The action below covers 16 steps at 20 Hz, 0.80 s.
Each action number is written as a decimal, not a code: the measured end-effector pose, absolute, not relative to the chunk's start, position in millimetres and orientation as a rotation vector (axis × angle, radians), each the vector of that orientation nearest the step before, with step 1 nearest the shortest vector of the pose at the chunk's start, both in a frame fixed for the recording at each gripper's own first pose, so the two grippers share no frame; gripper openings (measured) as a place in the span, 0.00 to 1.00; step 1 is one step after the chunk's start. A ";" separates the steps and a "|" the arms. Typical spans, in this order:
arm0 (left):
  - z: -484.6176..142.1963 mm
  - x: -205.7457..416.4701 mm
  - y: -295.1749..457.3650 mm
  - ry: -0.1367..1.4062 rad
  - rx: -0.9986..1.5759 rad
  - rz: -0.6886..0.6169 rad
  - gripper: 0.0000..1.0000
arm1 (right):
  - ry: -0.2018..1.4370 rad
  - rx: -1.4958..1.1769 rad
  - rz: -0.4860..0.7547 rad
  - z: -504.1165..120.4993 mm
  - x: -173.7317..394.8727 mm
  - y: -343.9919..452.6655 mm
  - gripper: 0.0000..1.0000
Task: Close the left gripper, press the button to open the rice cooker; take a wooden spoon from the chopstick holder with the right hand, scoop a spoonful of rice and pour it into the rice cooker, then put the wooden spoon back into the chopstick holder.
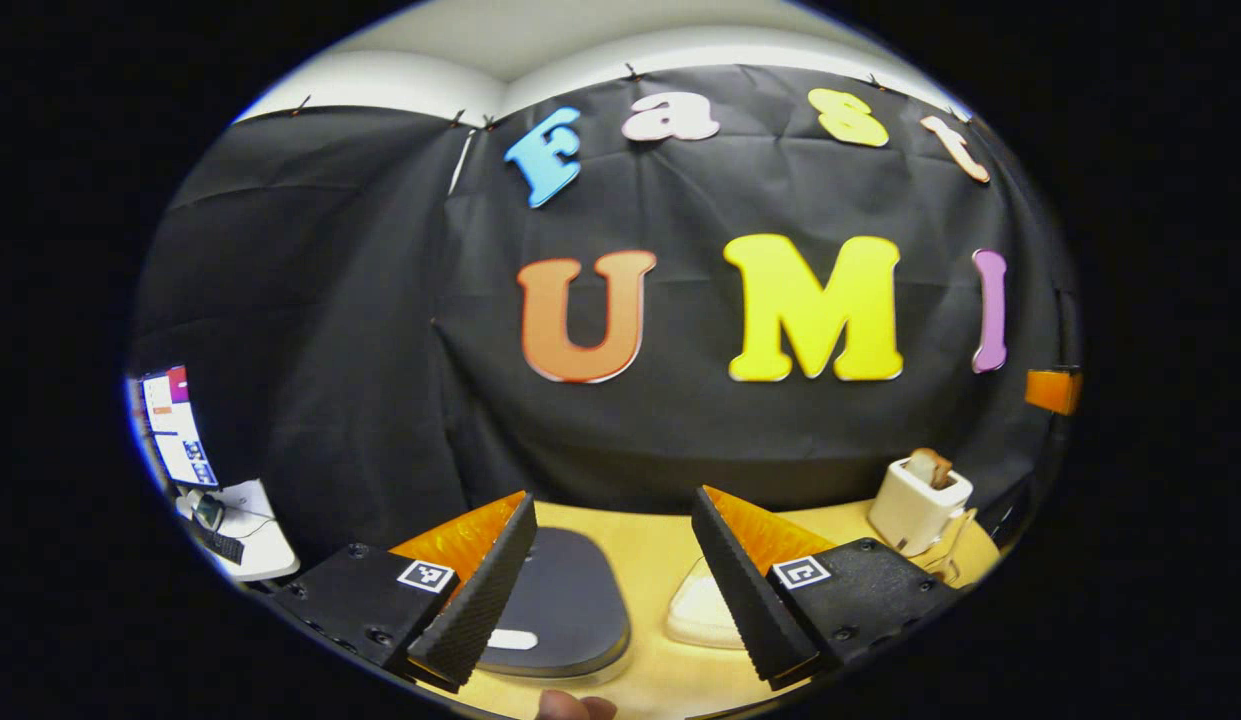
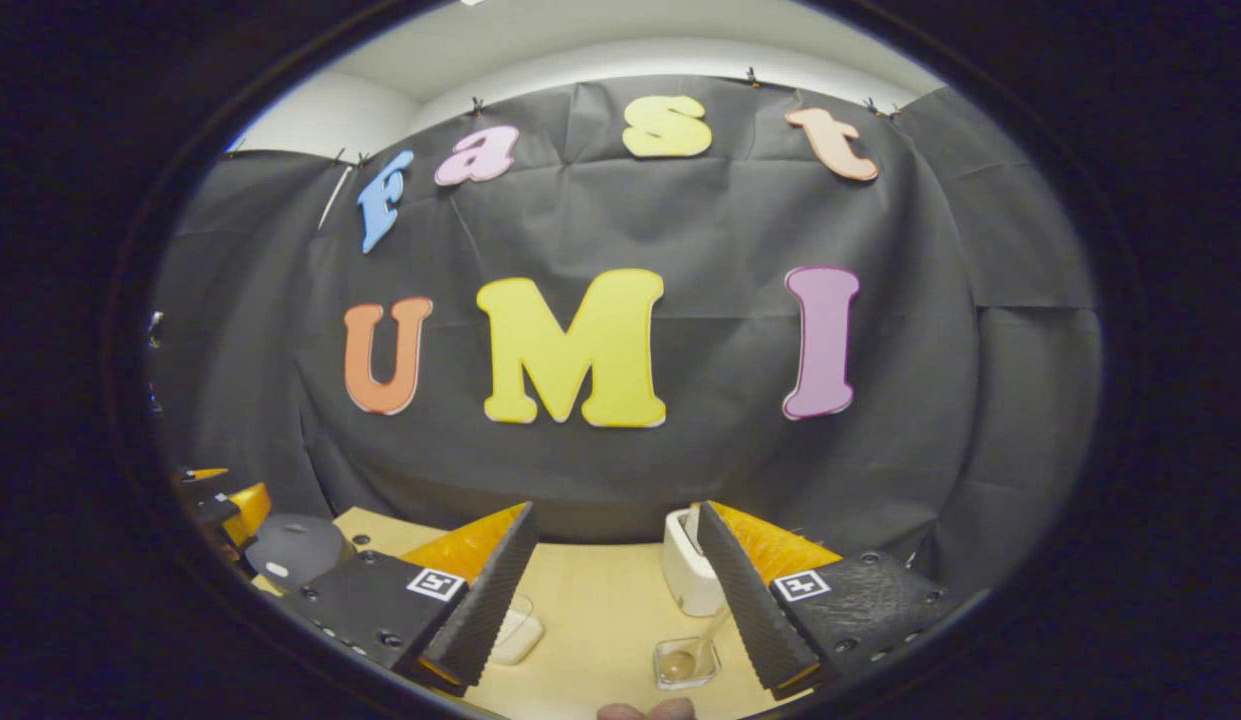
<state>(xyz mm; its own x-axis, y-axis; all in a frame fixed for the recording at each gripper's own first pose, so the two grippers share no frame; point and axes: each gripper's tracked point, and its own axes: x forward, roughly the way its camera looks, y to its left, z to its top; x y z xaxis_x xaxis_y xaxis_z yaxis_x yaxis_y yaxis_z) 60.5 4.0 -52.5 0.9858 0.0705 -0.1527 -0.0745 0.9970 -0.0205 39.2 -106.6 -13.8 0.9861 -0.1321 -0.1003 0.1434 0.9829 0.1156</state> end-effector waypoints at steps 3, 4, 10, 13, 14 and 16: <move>-16.6 64.9 -40.9 0.095 -0.075 -0.020 0.99 | 0.054 0.109 -0.118 1.8 32.5 -98.4 0.97; -16.2 65.7 -54.3 0.101 -0.086 -0.045 0.99 | 0.041 0.110 -0.126 4.9 28.7 -99.1 0.97; -11.4 50.1 -97.4 0.131 -0.086 -0.130 0.99 | 0.046 0.161 -0.222 0.3 1.1 -119.3 0.94; 14.2 49.1 -117.1 0.071 -0.080 -0.161 1.00 | 0.045 0.199 -0.249 3.4 -6.7 -125.7 0.95; 19.3 48.6 -124.5 0.052 -0.073 -0.183 1.00 | 0.040 0.186 -0.268 7.4 -11.5 -130.8 0.95; 21.8 48.7 -136.4 0.047 -0.088 -0.217 1.00 | 0.018 0.166 -0.299 16.7 -19.1 -137.0 0.92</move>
<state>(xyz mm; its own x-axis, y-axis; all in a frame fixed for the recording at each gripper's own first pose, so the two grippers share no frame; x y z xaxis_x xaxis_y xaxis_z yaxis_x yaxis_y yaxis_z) 48.7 -136.4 21.8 0.9755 -0.2171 -0.0367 0.2130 0.9727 -0.0926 -19.1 -137.0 16.7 0.9556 -0.2917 -0.0424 0.2947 0.9422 0.1597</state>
